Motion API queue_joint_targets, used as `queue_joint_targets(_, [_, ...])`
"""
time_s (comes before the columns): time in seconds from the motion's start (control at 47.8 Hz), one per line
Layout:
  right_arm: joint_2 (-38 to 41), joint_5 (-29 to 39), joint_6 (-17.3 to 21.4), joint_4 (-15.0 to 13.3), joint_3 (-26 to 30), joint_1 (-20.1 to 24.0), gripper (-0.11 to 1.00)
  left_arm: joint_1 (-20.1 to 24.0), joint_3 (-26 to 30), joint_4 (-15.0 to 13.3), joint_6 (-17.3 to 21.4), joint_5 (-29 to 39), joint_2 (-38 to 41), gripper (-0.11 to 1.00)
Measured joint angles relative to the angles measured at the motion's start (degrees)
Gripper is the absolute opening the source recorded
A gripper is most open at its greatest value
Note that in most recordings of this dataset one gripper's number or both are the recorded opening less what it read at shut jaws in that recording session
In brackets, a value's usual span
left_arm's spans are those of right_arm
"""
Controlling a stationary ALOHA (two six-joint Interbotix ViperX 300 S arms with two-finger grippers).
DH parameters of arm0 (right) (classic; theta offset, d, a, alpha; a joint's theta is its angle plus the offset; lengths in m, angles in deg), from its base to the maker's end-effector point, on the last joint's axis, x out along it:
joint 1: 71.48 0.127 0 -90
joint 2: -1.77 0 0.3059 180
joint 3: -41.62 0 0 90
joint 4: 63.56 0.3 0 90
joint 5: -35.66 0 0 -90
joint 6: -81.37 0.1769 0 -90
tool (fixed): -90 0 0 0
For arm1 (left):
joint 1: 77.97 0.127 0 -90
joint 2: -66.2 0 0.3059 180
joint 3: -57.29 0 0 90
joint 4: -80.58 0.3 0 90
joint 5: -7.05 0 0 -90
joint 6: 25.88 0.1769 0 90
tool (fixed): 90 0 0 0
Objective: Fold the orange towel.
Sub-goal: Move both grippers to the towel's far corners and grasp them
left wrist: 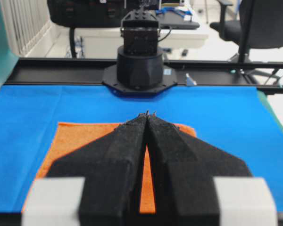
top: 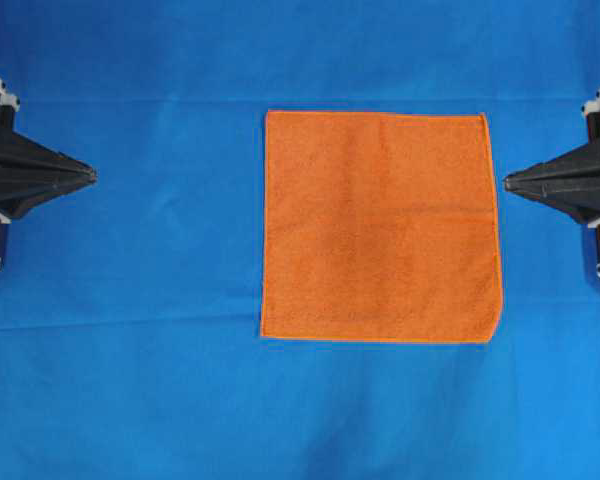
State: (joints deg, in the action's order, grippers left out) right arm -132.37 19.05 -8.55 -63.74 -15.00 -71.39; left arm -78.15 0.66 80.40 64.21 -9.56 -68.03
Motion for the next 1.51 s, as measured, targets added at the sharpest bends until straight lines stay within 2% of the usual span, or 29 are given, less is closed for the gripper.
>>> queue_joint_targets(0.126, [0.09, 1.49, 0.62, 0.53, 0.35, -1.05, 0.0, 0.44, 1.67, -1.05, -0.26, -0.26, 3.34, 0.0])
queue_joint_targets(0.272, [0.09, 6.94, 2.11, 1.32, 1.14, -5.45, 0.0, 2.81, 3.69, -1.14, -0.35, -1.58, 9.49, 0.0])
queue_joint_targets(0.397, [0.18, 11.87, 3.52, 1.49, 1.23, -10.46, 0.0, 6.15, 6.15, -1.14, -0.44, -2.72, 16.52, 0.0])
queue_joint_targets(0.649, [4.04, 19.07, 5.54, 1.58, 0.97, -23.82, 0.0, 12.39, 13.01, -1.23, -0.7, -3.6, 31.64, 0.03])
queue_joint_targets(0.69, [5.27, 19.6, 5.54, 1.58, 0.79, -25.58, 0.01, 13.36, 14.24, -1.23, -0.7, -3.6, 34.28, 0.11])
queue_joint_targets(0.732, [6.94, 19.69, 5.54, 1.58, 0.62, -27.25, 0.06, 14.33, 15.64, -1.32, -0.79, -3.78, 37.35, 0.21])
queue_joint_targets(0.921, [18.02, 18.19, 5.54, 1.58, -0.53, -32.96, 0.58, 18.28, 20.92, -1.49, -1.14, -4.39, 50.1, 0.78])
queue_joint_targets(1.004, [23.12, 16.26, 5.71, 1.58, -0.79, -33.66, 0.58, 19.07, 22.76, -1.58, -1.14, -4.75, 54.4, 0.91])
queue_joint_targets(1.109, [28.92, 13.1, 5.71, 1.58, -1.05, -34.72, 0.54, 20.74, 25.14, -1.58, -1.14, -5.19, 59.94, 0.88])
queue_joint_targets(1.276, [38.41, 7.29, 5.63, 1.58, -1.76, -36.3, 0.54, 22.68, 26.98, -1.58, -1.23, -6.59, 66.62, 0.87])
queue_joint_targets(1.506, [45.09, 2.29, 5.63, 1.58, -1.85, -36.83, 0.53, 22.76, 28.65, -1.58, -1.23, -7.91, 72.69, 0.84])
